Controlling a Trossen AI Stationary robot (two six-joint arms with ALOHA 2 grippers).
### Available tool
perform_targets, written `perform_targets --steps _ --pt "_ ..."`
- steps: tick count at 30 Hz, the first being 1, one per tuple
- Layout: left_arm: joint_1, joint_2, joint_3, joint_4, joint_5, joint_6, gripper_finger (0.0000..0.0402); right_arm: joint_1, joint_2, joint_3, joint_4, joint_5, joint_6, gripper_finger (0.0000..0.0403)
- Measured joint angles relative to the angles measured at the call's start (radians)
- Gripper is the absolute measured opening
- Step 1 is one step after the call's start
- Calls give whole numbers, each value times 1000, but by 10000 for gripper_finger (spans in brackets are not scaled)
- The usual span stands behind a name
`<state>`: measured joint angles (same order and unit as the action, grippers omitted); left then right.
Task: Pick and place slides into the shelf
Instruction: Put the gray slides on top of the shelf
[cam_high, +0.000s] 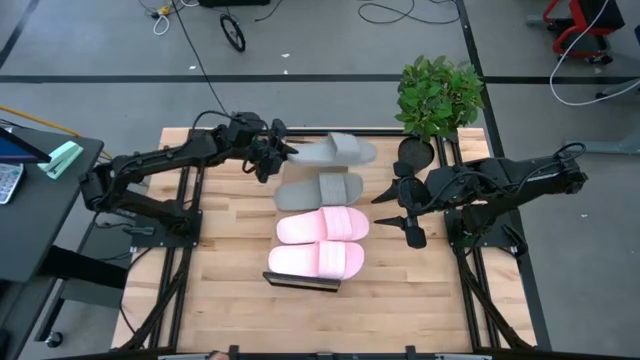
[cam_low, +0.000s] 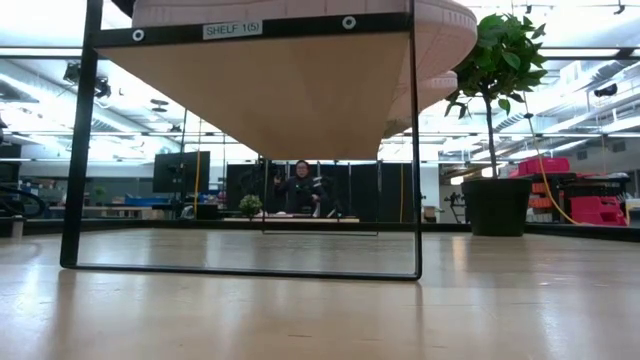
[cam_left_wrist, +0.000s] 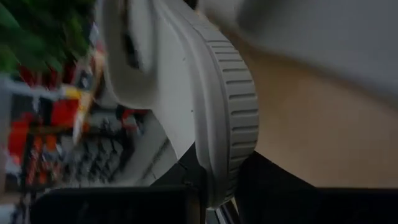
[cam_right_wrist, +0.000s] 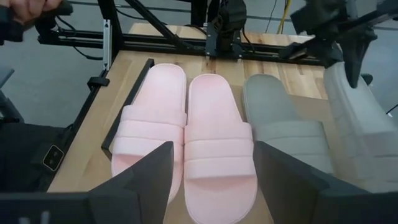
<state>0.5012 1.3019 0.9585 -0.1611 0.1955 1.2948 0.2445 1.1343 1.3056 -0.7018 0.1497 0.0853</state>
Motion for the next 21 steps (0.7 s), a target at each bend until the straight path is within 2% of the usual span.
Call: perform_targets --steps 5,21 --pt "24 -2 0 -26 -31 0 52 0 0 0 3 0 1 226" --pt "20 -65 -1 -110 -18 -22 52 0 0 0 2 0 1 226"
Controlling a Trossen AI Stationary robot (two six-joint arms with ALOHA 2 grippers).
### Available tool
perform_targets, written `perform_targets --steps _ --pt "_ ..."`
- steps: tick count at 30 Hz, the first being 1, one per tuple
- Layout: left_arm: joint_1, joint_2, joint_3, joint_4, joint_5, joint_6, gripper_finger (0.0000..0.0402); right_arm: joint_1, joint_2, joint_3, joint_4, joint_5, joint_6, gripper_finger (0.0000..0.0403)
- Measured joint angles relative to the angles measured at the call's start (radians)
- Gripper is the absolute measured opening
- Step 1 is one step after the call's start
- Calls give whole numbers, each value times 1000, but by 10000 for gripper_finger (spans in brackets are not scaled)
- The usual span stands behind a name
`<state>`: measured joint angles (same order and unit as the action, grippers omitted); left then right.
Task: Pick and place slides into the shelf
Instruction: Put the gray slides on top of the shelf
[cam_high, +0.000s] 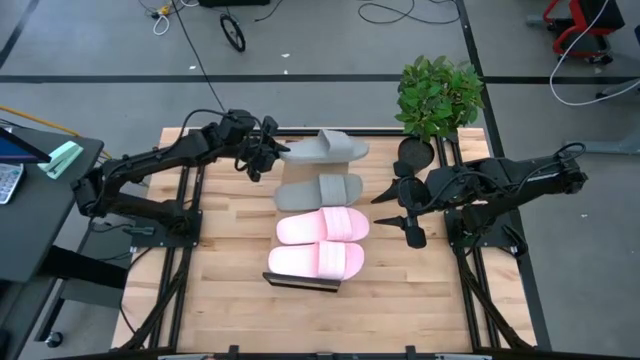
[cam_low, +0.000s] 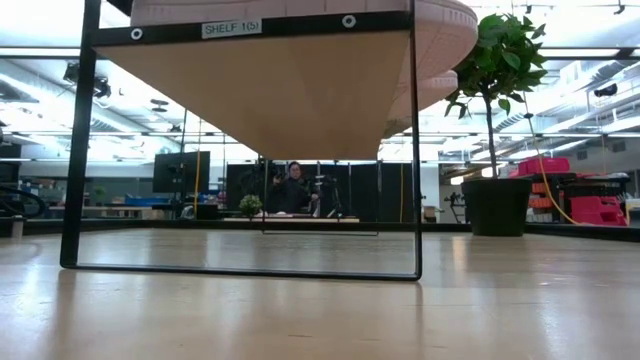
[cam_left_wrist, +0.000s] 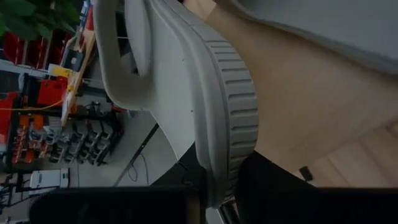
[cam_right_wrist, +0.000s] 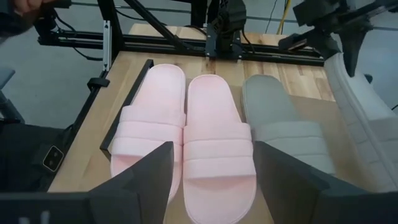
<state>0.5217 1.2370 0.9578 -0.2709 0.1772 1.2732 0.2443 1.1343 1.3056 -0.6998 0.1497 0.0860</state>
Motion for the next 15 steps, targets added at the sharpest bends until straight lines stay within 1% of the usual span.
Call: perform_targets --steps 4,7,12,15 --pt "-10 -28 0 -2 37 -8 52 0 0 0 0 0 0 226" --pt "-17 -47 0 2 91 -9 52 0 0 0 0 0 -1 226" --pt "4 -54 0 -20 112 -9 52 0 0 0 0 0 -1 226" --pt "38 -54 0 -40 190 -8 52 0 0 0 7 0 0 226"
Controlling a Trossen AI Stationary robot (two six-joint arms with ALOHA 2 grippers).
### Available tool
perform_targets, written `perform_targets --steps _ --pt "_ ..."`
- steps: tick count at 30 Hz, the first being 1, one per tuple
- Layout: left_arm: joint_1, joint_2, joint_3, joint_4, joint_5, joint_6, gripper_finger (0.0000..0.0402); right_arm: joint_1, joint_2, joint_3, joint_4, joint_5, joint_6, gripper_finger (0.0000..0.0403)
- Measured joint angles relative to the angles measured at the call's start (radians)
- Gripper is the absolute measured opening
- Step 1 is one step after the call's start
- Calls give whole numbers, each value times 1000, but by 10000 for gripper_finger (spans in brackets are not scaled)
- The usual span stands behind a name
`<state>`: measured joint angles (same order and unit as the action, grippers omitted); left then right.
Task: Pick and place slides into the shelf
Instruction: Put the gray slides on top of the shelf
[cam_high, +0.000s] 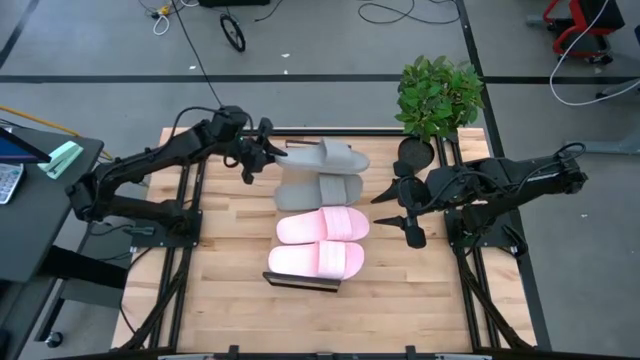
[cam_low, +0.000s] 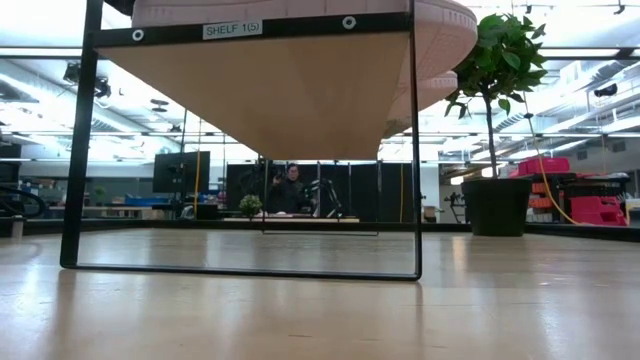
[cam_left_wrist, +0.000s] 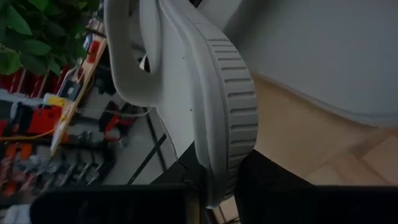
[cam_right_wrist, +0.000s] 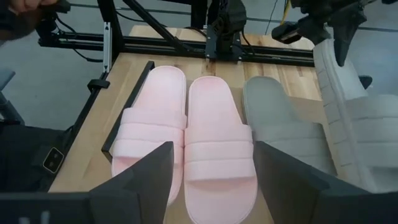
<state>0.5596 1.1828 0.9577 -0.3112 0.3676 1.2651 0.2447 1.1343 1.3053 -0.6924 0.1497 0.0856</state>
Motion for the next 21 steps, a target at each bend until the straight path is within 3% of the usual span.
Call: perform_targets --steps 17,21 --pt "131 6 0 -25 205 15 52 0 0 0 14 7 1 226" --pt "135 35 0 -26 205 21 52 0 0 0 16 8 1 226"
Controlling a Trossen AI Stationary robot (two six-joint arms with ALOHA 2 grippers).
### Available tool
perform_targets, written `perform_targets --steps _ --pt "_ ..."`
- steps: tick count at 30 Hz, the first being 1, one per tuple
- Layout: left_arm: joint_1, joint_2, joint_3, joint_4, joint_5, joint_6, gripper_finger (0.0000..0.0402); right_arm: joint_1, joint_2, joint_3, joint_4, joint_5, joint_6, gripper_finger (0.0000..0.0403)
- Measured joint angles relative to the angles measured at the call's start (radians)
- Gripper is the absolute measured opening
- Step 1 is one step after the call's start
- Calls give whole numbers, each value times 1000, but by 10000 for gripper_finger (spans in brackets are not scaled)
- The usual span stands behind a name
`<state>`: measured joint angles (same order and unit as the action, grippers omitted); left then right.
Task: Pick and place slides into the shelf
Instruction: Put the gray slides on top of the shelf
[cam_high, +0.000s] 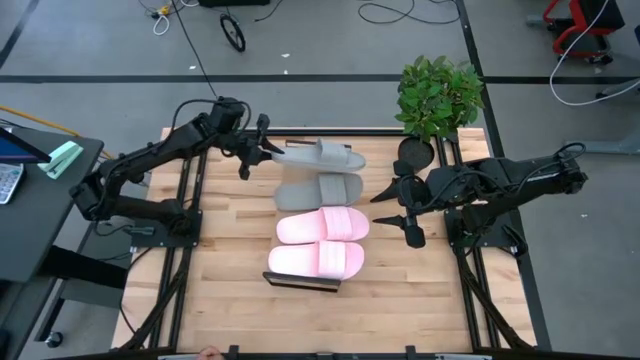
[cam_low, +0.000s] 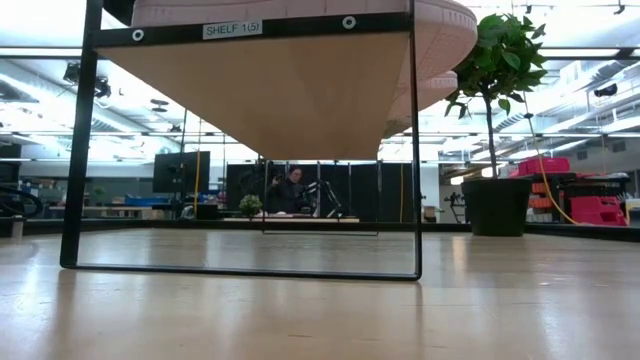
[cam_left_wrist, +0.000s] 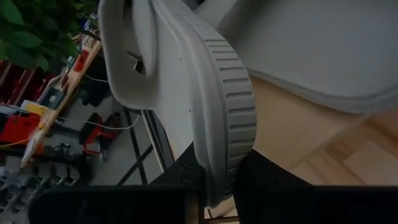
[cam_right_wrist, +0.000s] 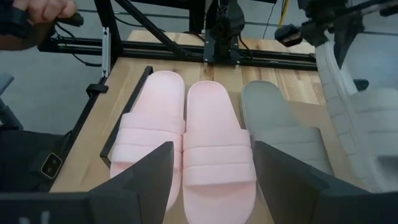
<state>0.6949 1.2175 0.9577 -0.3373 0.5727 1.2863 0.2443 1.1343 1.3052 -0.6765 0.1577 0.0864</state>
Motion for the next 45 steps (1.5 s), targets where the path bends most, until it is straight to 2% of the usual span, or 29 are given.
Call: perform_targets --steps 8,23,27,35,45 --pt "17 74 0 39 10 24 52 0 0 0 5 0 1 226" --pt "55 106 0 57 24 62 52 0 0 -8 14 2 85 226" --pt "55 106 0 54 29 62 52 0 0 -51 22 52 131 226" --pt "61 170 1 49 49 65 52 0 1 -151 27 238 290 226" --pt "60 195 1 51 46 57 52 0 1 -161 39 243 305 226"
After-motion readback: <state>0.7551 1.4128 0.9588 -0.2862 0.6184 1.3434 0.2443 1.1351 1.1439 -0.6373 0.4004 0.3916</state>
